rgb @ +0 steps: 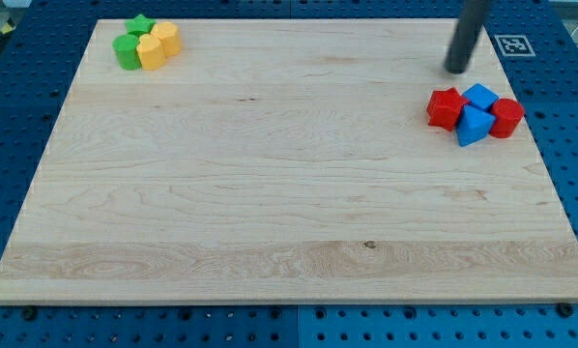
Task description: Push the red circle a bit down
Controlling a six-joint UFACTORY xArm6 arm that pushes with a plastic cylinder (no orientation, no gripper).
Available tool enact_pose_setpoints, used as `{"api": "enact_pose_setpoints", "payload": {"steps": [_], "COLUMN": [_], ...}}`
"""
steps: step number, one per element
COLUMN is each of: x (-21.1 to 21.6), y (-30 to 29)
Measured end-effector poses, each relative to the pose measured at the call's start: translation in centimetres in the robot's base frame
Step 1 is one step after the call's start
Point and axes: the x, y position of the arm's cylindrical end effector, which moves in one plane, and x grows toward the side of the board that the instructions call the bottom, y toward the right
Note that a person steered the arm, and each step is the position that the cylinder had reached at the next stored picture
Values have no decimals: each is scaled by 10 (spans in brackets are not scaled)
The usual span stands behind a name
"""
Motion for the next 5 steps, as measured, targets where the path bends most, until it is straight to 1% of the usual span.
{"api": "enact_pose_setpoints", "payload": {"steps": [1,2,5], "x": [24,52,98], "y": [25,25,32]}}
